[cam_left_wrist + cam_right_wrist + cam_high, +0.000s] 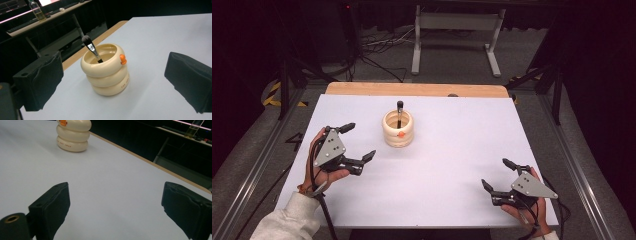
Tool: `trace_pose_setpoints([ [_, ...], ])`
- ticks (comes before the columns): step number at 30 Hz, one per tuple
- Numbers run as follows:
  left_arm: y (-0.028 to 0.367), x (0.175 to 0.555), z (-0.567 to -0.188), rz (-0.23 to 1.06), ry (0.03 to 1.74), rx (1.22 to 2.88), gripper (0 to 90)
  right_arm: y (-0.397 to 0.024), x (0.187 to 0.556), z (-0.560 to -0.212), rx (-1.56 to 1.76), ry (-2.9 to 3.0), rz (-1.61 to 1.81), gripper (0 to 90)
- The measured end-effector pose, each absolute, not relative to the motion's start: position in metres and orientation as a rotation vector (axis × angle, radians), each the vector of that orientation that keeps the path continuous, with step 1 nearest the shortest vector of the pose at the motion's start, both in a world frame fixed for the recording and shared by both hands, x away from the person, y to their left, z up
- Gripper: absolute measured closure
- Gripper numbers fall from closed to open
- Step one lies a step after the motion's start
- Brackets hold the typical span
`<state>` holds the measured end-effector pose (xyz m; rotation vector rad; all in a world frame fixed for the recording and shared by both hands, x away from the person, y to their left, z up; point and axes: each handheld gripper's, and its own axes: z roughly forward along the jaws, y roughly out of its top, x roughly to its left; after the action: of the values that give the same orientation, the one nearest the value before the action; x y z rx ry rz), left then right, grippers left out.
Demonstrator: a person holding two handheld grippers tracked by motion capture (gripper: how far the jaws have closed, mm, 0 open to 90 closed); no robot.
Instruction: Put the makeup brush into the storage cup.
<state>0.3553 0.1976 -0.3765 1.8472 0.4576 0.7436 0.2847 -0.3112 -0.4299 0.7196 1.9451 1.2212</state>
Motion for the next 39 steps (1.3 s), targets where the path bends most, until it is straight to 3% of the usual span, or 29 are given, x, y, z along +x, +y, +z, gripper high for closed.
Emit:
trace_pose_setpoints([
  [39, 0.246, 0.307, -0.424, 0.696, 0.564, 1.879, 2.2, -0.312, 0.284, -0.430, 0.721, 1.950, 1.227, 8.8],
])
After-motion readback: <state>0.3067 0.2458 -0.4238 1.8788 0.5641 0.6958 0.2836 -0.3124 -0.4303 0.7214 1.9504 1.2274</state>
